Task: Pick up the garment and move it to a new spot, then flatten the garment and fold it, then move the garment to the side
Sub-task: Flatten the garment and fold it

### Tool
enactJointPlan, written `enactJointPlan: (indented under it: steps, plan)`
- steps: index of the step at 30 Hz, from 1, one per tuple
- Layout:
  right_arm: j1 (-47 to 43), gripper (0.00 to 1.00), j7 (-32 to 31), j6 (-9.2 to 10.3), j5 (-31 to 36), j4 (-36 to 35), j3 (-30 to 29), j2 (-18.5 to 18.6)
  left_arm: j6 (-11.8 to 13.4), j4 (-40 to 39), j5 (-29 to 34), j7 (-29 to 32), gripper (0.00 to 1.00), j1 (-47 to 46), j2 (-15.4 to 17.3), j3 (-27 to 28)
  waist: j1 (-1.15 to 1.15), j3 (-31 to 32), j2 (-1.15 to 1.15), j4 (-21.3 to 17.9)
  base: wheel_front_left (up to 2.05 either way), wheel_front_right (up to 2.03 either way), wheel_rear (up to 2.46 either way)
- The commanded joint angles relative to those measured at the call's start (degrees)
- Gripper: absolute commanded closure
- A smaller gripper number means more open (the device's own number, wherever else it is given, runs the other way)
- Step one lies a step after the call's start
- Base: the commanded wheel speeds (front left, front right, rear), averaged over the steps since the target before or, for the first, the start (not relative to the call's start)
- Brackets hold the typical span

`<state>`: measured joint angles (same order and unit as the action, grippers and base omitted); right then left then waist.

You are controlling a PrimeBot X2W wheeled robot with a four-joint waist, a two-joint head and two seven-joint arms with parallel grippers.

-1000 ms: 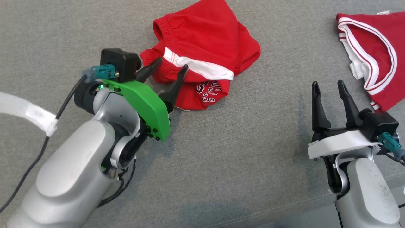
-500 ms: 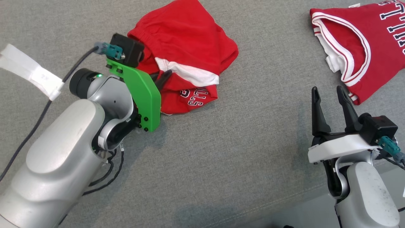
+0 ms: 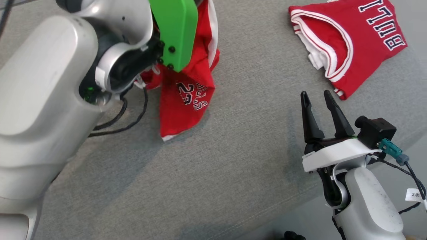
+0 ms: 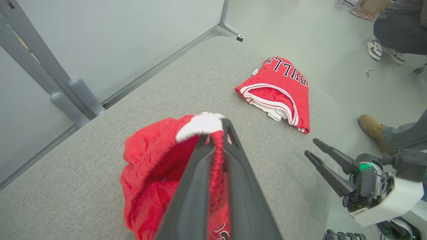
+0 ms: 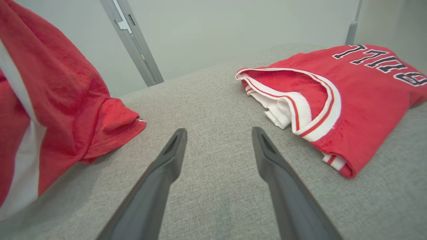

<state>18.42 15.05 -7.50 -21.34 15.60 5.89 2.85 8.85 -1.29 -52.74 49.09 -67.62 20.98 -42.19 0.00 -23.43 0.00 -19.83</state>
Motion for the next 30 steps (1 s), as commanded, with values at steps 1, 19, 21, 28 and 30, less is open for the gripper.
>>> enactJointPlan:
  steps: [1, 19, 21, 28, 30]
  plan:
    - [0.9, 0.0, 0.1, 0.02, -1.2, 0.2, 0.8, 0.1, 1.5, 0.7, 1.1, 0.2, 1.0, -2.7, -1.1, 0.8, 0.0, 0.4, 0.0, -4.0, 0.0, 0.0, 0.0]
    - [-0.4, 0.0, 0.1, 0.01, -3.9, 0.6, -0.4, 0.1, 2.0, 9.5, 2.9, -15.8, 1.0, -3.6, -8.2, 5.5, 0.0, -0.7, 0.0, -8.1, 0.0, 0.0, 0.0]
    - [-0.4, 0.0, 0.1, 0.01, -3.4, 0.6, -0.9, 0.1, 1.2, 4.7, 1.3, -14.7, 1.0, 1.8, -5.0, 5.0, 0.0, -1.0, 0.0, -6.9, 0.0, 0.0, 0.0]
    - [-1.6, 0.0, 0.1, 0.01, 1.0, 1.5, -4.7, 0.1, 4.0, -15.0, -2.3, -22.0, 1.0, 28.7, 5.8, 8.8, 0.0, 0.1, 0.0, 0.2, 0.0, 0.0, 0.0]
    - [-1.9, 0.0, 0.1, 0.01, 2.7, 1.5, -6.1, 0.2, 4.1, -17.6, -3.1, -26.3, 1.0, 35.7, 7.2, 10.7, 0.0, 0.7, 0.0, 2.8, 0.0, 0.0, 0.0]
